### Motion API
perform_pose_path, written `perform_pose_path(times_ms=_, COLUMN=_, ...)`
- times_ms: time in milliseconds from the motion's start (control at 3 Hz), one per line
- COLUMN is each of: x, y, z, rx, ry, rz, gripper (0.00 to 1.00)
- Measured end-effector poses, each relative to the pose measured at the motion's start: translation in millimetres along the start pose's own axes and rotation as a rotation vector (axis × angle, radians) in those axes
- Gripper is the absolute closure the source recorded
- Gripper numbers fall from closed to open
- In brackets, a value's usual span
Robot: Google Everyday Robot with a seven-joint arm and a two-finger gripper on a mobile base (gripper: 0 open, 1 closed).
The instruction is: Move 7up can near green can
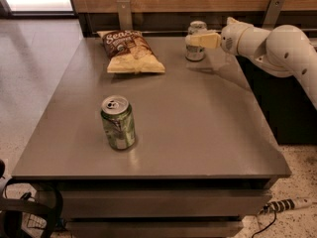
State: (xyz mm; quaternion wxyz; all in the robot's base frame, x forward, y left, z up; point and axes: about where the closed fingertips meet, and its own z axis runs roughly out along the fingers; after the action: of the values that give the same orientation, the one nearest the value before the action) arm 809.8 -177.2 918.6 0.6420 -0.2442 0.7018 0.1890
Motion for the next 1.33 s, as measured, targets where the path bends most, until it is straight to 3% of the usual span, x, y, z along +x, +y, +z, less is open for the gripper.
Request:
perform_pose_path(times_ms=667, x=16.9, y=16.6, z=26.5, rx=-0.039, ry=-0.051, rz=0.059, gripper=0.0)
perform_pose_path(times_ms=1000, x=17.0, y=19.0, z=28.9, rx=-0.044, ry=-0.052, rz=0.06, gripper=0.15)
perform_pose_path(times_ms=1333, x=17.1, y=21.4, z=31.1, rx=-0.048, ry=-0.052, rz=0.06, gripper=0.39)
